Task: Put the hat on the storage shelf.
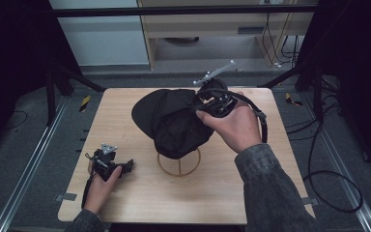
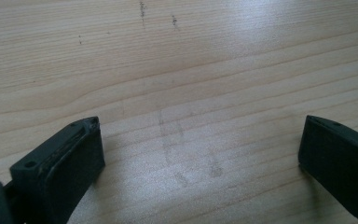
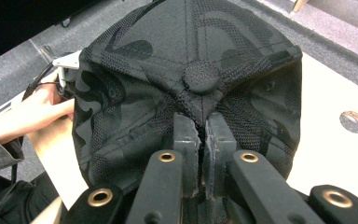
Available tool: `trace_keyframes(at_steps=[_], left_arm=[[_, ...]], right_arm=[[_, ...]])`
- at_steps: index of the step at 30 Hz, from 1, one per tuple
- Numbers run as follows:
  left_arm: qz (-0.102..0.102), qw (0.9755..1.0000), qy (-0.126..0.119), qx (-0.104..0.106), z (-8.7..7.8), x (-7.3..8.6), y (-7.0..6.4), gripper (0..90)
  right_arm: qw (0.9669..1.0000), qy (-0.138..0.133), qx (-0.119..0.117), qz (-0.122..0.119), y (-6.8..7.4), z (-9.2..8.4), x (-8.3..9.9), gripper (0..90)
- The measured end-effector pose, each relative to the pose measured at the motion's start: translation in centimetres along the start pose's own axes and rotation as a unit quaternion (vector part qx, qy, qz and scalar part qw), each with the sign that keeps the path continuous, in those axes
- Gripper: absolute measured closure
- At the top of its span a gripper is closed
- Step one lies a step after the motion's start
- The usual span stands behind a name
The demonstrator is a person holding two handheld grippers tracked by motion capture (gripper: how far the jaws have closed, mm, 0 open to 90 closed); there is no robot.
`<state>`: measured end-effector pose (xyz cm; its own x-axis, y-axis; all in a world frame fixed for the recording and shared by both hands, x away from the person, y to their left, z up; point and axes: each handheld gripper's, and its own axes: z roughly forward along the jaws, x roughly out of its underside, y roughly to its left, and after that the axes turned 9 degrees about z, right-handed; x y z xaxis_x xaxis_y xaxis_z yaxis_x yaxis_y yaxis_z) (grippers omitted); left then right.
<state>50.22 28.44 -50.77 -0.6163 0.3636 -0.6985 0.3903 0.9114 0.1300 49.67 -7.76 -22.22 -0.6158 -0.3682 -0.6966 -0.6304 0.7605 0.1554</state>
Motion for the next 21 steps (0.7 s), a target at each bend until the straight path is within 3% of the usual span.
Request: trace_keyframes(at_steps=[16,21], left_arm=[[0.000,1.0000,0.000,0.000,0.0,0.0,0.0,0.0],[0.000,1.0000,0.000,0.000,0.0,0.0,0.0,0.0]], right_arm=[[1.0000,0.000,0.002,0.005,-0.3,-1.3,-0.1,85.7],[1.0000,0.008,0.003,0.003,-0.3,-1.0,0.2,85.7]])
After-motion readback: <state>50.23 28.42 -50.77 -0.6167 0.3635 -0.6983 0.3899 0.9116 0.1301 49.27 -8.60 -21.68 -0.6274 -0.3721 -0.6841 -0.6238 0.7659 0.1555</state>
